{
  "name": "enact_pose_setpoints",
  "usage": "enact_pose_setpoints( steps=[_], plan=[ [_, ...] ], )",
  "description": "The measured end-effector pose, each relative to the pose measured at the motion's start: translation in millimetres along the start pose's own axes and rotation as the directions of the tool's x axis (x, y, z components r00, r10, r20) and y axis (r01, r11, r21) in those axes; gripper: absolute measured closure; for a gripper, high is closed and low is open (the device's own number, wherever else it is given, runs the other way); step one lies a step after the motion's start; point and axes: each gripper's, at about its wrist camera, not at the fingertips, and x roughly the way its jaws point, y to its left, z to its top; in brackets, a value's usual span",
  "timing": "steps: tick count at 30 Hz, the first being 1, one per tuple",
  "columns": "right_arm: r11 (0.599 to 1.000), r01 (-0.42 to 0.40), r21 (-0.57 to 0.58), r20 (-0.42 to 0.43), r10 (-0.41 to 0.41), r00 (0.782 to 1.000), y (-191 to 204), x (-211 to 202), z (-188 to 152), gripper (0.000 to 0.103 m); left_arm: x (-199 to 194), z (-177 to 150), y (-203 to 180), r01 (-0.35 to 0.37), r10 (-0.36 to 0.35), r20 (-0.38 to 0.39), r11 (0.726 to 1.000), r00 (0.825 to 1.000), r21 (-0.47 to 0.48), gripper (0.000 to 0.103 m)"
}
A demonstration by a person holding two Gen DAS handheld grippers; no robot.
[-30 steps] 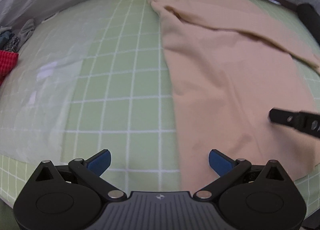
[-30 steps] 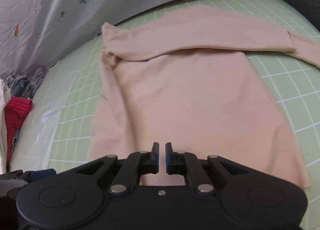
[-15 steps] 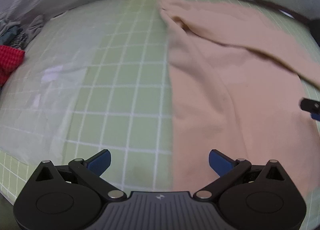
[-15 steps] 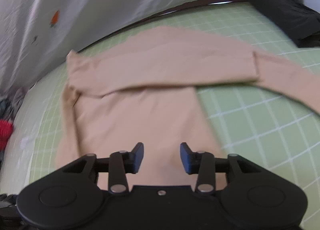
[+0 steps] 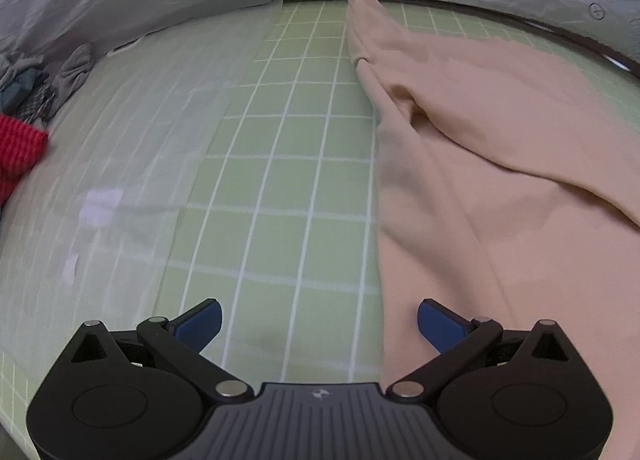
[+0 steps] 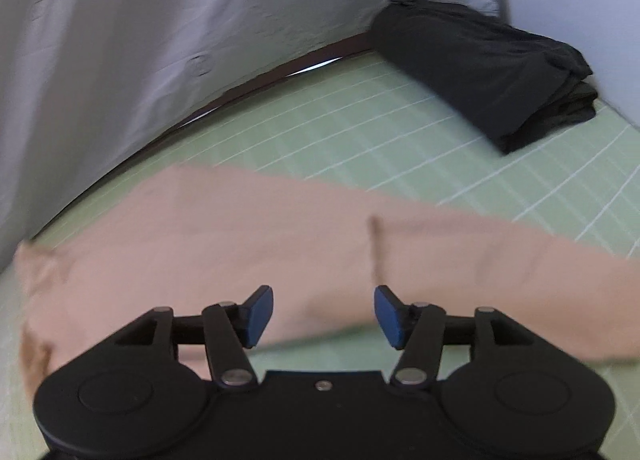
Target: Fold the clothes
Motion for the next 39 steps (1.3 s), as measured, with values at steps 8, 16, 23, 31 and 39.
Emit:
enact_pose_setpoints(
  steps=[8, 16, 23, 31, 39],
  plan=[
    [0.994, -0.022, -0.106, -0.031, 0.019, 0.999, 0.8, 33.4, 12.0, 0.053, 14.1, 14.1, -6.6, -0.001, 0.001, -0.005, 0.999, 1.000, 0.038, 0.000],
    [0.966, -0.053, -0.253, 0.069, 0.073, 0.995, 8.0, 6.5, 30.8, 0.101, 15.5, 12.9, -6.5, -0.007, 0.007, -0.009, 1.000, 1.000, 0.010, 0.000],
    [0.994, 0.043, -0.101, 0.317, -0.008, 0.949, -25.3, -39.4, 76.8, 0.101, 15.4, 11.8, -5.9, -0.006, 0.006, -0.002, 1.000, 1.000, 0.004, 0.000],
    [0.995, 0.060, -0.073, 0.225, -0.042, 0.973, -37.8, -14.4, 76.9, 0.101, 4.0, 29.5, 20.4, 0.103, -0.103, -0.004, 0.991, 0.995, -0.091, 0.000],
    [0.997, 0.066, -0.033, 0.173, -0.060, 0.983, -44.3, -4.4, 75.5, 0.100, 11.9, 92.5, 39.5, 0.299, -0.283, 0.108, 0.939, 0.953, -0.173, 0.002]
  ],
)
